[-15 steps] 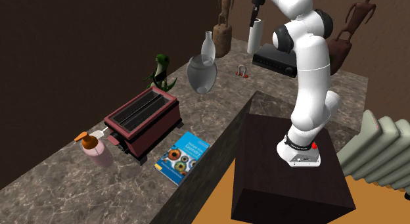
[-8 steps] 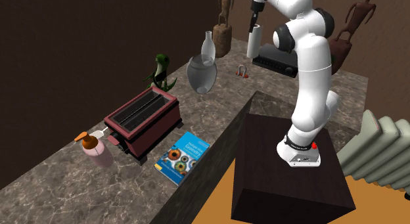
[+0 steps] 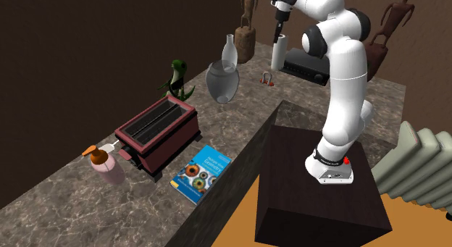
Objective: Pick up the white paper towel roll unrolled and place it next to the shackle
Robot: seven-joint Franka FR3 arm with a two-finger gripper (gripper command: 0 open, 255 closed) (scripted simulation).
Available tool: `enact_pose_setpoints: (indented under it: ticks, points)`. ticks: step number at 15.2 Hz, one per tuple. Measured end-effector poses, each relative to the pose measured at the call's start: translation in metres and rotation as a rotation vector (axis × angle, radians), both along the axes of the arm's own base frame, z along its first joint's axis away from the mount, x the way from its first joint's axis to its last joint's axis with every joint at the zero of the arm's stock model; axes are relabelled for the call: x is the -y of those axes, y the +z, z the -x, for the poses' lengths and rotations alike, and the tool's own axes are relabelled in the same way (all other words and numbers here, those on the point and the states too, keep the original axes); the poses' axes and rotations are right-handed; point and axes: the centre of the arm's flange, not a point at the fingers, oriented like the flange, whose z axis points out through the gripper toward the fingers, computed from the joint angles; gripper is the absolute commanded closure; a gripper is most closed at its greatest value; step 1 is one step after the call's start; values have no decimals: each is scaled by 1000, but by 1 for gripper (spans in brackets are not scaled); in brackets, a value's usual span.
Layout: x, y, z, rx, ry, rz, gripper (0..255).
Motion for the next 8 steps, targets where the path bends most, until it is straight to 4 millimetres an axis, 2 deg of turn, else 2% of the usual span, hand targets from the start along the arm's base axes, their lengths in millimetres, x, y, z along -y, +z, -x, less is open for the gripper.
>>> enact_pose_setpoints:
  ticks: [8]
  points:
    - [1, -42, -2, 0, 0, 0, 255]
